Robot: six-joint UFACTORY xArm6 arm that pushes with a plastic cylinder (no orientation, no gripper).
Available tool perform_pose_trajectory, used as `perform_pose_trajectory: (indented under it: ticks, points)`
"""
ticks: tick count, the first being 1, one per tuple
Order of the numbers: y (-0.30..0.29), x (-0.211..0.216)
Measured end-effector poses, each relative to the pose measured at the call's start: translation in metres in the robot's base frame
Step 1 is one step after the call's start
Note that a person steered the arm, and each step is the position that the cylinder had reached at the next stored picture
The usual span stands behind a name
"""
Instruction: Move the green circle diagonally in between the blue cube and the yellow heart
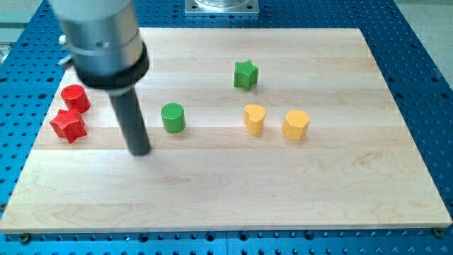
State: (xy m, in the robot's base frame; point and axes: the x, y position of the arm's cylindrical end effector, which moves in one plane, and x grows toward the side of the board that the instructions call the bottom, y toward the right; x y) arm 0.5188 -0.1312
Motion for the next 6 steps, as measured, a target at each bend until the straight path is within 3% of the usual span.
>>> perform_pose_trajectory:
  ticks: [1,2,3,4,5,6]
  points:
    - [0.007,-0.046]
    - [0.018,-0.123]
    - [-0.007,-0.107]
    - [-0.023,-0.037]
    - [0.029,-0.026]
    - [0.069,-0.072]
